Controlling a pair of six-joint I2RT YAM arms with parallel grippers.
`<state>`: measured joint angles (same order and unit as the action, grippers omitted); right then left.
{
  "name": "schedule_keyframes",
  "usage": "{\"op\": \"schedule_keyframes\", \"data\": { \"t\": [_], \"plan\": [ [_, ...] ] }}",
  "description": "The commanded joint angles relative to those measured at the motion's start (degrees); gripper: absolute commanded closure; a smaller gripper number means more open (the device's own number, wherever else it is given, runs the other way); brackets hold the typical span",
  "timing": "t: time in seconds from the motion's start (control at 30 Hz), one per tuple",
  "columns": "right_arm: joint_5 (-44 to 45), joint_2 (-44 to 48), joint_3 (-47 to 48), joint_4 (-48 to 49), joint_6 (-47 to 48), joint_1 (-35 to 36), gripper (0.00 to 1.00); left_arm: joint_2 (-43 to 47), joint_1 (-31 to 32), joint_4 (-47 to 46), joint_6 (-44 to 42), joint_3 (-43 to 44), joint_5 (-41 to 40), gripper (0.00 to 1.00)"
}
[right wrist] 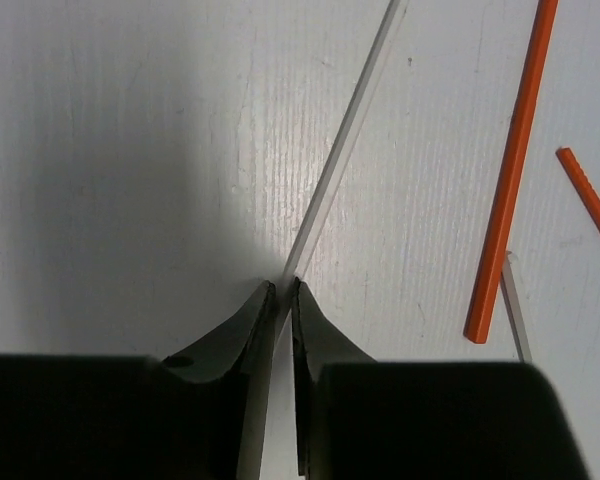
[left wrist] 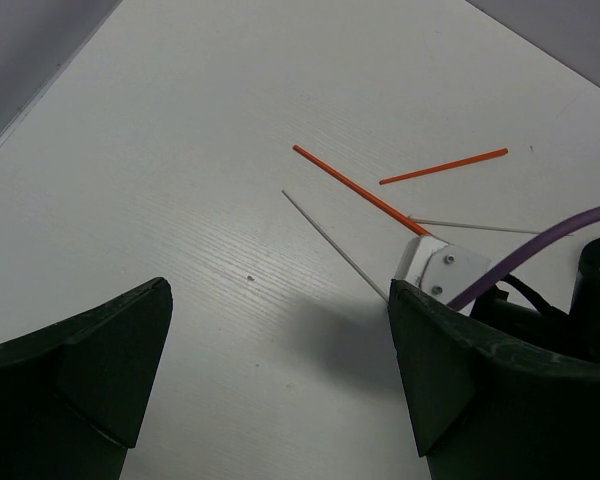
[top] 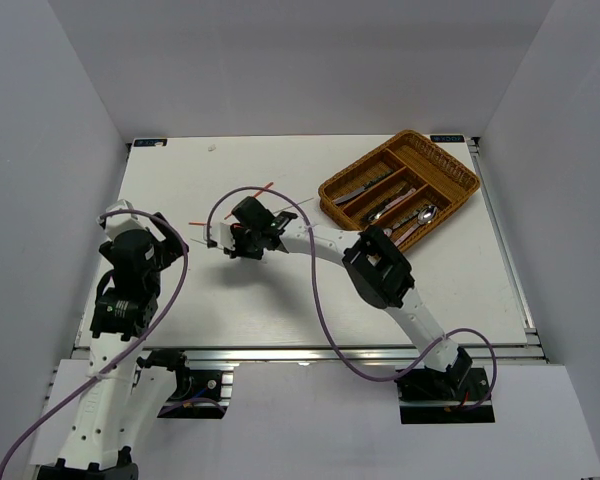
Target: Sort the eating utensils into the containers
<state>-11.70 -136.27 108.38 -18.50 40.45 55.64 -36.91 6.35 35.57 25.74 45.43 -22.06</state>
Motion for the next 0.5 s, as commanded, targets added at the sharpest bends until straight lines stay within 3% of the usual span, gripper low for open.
{"op": "schedule_keyframes", "data": {
  "t": [0.0, 0.13, 0.17, 0.33, 0.47],
  "plan": [
    [2.30, -8.05, 0.34, -18.93, -4.23, 0.26, 0.85, 1.13, 0.42, -0.50, 0.10, -0.17, -0.79, 0.02],
    [0.20, -6.47, -1.93, -20.00, -7.91, 0.26, 0.90, 1.48, 0.59, -0.42, 0.10, -0.17, -0.87, 0.02],
    [-0.07, -6.12, -2.64, -19.99, -8.62, 0.35, 1.00, 1.57, 0.68, -0.42, 0.10, -0.17, -0.87, 0.02],
    [-1.30, -1.12, -11.06, -14.12, -13.81, 0.53, 1.00, 2.10, 1.03, -0.33, 0.19, -0.17, -1.14, 0.02],
    [-2.80, 8.70, -20.82, -1.23, -20.73, 0.79, 1.00, 2.89, 1.21, -0.42, 0.28, -0.17, -1.40, 0.02]
  ]
}}
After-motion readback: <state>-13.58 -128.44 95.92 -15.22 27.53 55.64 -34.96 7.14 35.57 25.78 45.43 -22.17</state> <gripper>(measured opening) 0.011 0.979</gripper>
